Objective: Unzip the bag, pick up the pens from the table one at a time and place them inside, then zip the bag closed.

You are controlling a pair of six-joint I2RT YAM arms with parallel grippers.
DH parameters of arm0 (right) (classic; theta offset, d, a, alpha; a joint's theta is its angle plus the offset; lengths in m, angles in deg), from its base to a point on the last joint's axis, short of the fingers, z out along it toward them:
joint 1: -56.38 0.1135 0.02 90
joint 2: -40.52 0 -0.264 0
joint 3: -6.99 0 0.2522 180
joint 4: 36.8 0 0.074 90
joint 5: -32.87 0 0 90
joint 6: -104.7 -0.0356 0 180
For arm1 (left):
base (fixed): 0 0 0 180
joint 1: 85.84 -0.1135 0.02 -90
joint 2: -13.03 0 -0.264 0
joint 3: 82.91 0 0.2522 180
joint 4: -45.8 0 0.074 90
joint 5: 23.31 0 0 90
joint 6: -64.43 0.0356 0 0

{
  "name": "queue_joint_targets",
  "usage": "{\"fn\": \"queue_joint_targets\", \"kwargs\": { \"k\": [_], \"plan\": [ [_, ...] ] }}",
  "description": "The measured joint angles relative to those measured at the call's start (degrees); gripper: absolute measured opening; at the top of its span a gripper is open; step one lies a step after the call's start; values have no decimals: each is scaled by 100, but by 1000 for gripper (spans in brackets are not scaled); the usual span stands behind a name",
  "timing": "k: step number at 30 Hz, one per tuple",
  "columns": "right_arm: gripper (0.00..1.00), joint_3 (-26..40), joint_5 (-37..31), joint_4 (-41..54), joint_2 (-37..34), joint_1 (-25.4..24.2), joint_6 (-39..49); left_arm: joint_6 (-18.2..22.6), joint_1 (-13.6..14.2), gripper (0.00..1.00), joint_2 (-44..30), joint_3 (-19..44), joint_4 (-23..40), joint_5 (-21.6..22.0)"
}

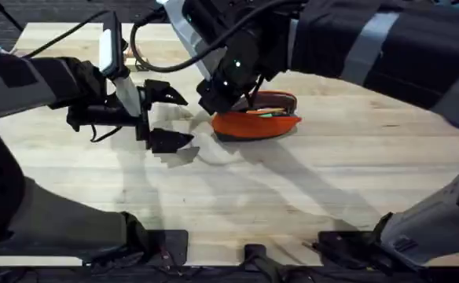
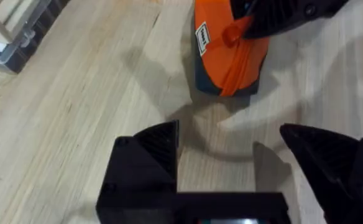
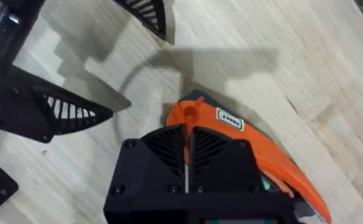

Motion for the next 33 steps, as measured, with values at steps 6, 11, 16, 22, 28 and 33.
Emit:
{"fn": "queue_joint_targets", "kwargs": {
  "k": [6, 11, 16, 22, 28, 33],
  "plan": [
    [31, 0, -22, -99, 0, -1, 0, 0, 292, 993, 0, 0, 0, -163],
    [31, 0, -22, -107, 0, -2, -1, -2, 701, 996, 0, 0, -28, -222],
    [31, 0, -22, -109, 0, -2, -1, -332, 1063, 996, 0, 1, -497, -233],
    [31, 0, -22, -109, 0, 0, 0, -982, 1378, 998, 0, 0, -1101, -242],
    [31, 0, -21, -109, 0, 0, -1, -1348, 1497, 548, 0, 2, -1312, -241],
    [31, 0, -16, -107, 0, 0, -1, -1442, 1497, 65, 0, 2, -1351, -237]
  ]
}}
